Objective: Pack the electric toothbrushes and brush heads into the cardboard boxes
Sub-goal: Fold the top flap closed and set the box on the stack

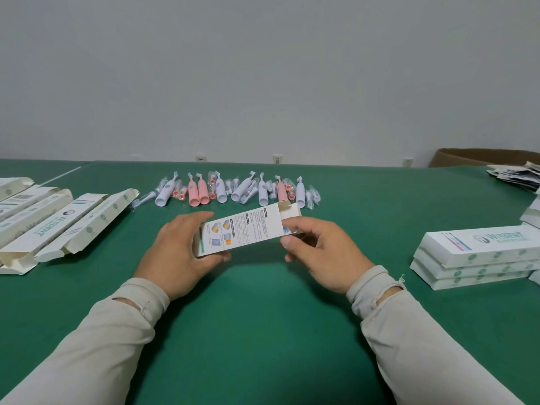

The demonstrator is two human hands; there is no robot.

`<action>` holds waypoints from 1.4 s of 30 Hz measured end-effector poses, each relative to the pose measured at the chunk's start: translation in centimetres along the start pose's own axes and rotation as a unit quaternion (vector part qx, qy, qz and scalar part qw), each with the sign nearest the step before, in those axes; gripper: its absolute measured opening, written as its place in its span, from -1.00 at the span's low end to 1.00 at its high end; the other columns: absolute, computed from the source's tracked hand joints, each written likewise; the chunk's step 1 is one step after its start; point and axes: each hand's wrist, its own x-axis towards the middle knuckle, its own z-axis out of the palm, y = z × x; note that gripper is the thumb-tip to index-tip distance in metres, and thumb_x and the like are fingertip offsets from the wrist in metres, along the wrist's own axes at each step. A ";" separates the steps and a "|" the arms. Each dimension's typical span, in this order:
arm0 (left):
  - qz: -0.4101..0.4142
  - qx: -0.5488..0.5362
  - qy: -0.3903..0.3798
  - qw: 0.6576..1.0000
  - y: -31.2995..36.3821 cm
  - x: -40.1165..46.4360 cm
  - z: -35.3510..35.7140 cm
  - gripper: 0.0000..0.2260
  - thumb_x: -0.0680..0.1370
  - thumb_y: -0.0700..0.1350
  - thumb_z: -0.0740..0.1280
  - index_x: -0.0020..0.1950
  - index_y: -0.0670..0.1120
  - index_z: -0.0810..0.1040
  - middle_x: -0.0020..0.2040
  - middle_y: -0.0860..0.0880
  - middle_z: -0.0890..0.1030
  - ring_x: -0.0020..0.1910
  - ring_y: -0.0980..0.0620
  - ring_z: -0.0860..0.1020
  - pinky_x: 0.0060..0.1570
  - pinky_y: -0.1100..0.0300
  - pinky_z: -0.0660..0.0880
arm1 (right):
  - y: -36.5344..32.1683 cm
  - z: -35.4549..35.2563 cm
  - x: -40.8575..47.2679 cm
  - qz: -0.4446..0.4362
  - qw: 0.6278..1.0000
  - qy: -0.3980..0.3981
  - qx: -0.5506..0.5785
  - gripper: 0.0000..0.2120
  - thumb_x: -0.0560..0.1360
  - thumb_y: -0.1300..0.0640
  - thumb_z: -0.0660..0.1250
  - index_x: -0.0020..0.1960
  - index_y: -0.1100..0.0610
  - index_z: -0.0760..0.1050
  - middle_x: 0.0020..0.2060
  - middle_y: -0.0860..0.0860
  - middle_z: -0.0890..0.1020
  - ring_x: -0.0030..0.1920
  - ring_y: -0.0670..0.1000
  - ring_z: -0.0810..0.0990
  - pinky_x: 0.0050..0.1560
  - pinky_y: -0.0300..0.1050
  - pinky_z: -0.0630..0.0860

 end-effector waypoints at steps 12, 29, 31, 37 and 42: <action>-0.009 0.020 -0.008 1.000 0.1 0.0 -0.2 -0.49 0.37 0.19 0.53 0.27 0.21 0.47 0.18 0.15 0.48 0.21 0.03 0.42 0.18 -0.04 0.46 | 0.1 0.0 0.3 0.083 0.980 -0.001 0.181 -0.79 0.59 0.27 0.34 -0.07 0.02 0.68 -0.18 0.03 0.71 -0.25 0.01 0.68 -0.25 -0.15 0.62; 0.033 0.006 -0.035 0.999 -0.3 0.0 -0.1 -0.49 0.33 0.14 0.58 0.21 0.24 0.47 0.06 0.21 0.51 0.10 0.05 0.43 0.10 0.04 0.43 | 0.6 -0.7 0.3 0.048 0.991 -0.107 0.071 -0.58 0.61 0.33 0.26 -0.09 -0.14 0.71 -0.05 -0.01 0.73 -0.15 -0.07 0.62 -0.16 -0.15 0.57; 0.023 0.004 -0.017 1.000 -0.3 0.1 0.0 -0.52 0.34 0.10 0.58 0.20 0.22 0.49 0.04 0.20 0.49 0.10 0.02 0.43 0.10 0.02 0.44 | 0.7 -1.2 0.6 0.064 0.992 -0.014 0.107 -0.54 0.59 0.36 0.27 -0.13 -0.16 0.73 -0.06 -0.09 0.73 -0.17 -0.10 0.63 -0.18 -0.14 0.61; -0.031 0.018 0.027 0.999 -1.0 0.4 -0.2 -0.56 0.37 0.10 0.55 0.20 0.19 0.51 0.09 0.11 0.54 0.13 -0.05 0.46 0.10 -0.09 0.49 | 2.7 -4.3 0.7 0.132 0.951 0.249 -0.129 -0.82 0.53 0.19 0.34 -0.17 -0.07 0.57 -0.20 -0.18 0.63 -0.16 -0.12 0.61 -0.03 -0.17 0.52; -0.039 0.013 0.017 0.999 -0.8 0.4 -0.2 -0.56 0.38 0.12 0.54 0.21 0.20 0.49 0.11 0.11 0.56 0.14 -0.05 0.47 0.11 -0.11 0.49 | 2.3 -3.5 0.8 0.170 0.934 0.170 -0.263 -0.86 0.50 -0.01 0.36 -0.23 -0.05 0.55 -0.28 -0.19 0.63 -0.19 -0.06 0.60 -0.13 -0.13 0.51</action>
